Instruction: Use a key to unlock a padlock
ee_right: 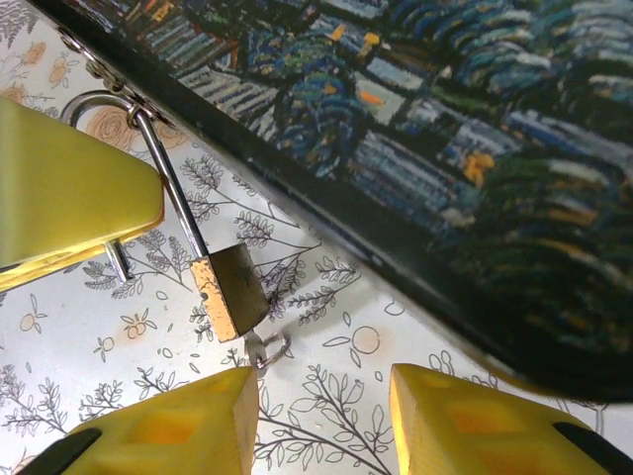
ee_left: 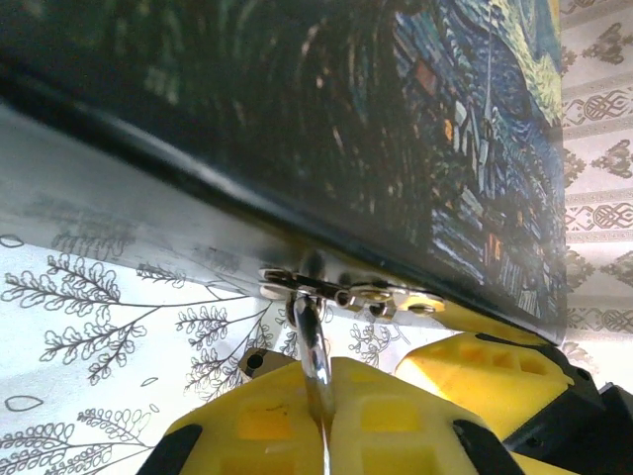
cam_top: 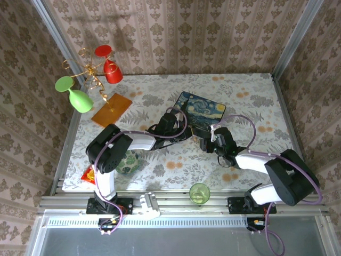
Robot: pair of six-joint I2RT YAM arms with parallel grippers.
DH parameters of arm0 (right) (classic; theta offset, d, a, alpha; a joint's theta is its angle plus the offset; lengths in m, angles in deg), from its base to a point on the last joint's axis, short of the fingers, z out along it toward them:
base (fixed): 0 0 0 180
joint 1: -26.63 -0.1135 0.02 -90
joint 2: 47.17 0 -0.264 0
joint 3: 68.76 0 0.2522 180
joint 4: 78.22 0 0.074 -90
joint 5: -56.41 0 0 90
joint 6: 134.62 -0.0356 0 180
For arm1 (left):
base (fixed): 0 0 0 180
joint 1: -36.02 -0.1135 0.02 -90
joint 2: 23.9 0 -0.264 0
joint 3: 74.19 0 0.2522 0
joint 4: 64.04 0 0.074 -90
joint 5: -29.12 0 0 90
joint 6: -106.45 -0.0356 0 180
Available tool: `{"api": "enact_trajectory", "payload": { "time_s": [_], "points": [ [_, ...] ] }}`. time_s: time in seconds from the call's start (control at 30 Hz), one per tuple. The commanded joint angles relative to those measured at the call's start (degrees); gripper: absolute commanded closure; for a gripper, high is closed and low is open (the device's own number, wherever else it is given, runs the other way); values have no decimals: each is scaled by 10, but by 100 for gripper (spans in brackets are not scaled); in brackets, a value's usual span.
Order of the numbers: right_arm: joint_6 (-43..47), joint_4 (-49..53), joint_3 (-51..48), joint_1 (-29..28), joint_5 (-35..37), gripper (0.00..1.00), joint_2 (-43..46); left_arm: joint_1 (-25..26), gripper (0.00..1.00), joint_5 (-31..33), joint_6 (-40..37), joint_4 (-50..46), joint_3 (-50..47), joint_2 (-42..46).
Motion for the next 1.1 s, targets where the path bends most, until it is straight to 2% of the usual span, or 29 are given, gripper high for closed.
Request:
{"api": "enact_trajectory", "payload": {
  "time_s": [0.0, 0.07, 0.17, 0.4, 0.53, 0.6, 0.8, 0.9, 1.03, 1.07],
  "points": [
    [-4, -42, 21, -16, -29, 57, -21, 3, 93, -7, -18, 33, -1, 2],
    [-6, -31, 34, -19, -18, 57, -41, 5, 92, 4, -39, 13, 4, 5],
    [-19, -36, 38, -18, -11, 57, -62, 10, 86, 44, -87, -45, 15, 13],
    [-36, -56, 45, -11, -14, 56, -85, 4, 77, 50, -93, -20, -1, 10],
    [-63, -98, 36, 28, -63, 57, -92, 4, 69, 68, -112, -43, -4, 33],
    [-50, -90, 38, 30, -68, 57, -83, 2, 63, 78, -127, -62, -4, 51],
    [-31, -60, 45, 29, -61, 57, -70, -18, 60, 72, -129, -74, -26, 119],
    [-28, -60, 49, 33, -63, 57, -75, -27, 58, 92, -167, -120, -17, 153],
    [-59, -123, 54, 68, -150, 57, -107, -39, 55, 137, -241, -202, 19, 167],
    [-57, -125, 59, 69, -147, 57, -112, -46, 54, 137, -251, -210, 26, 167]
  ]
}}
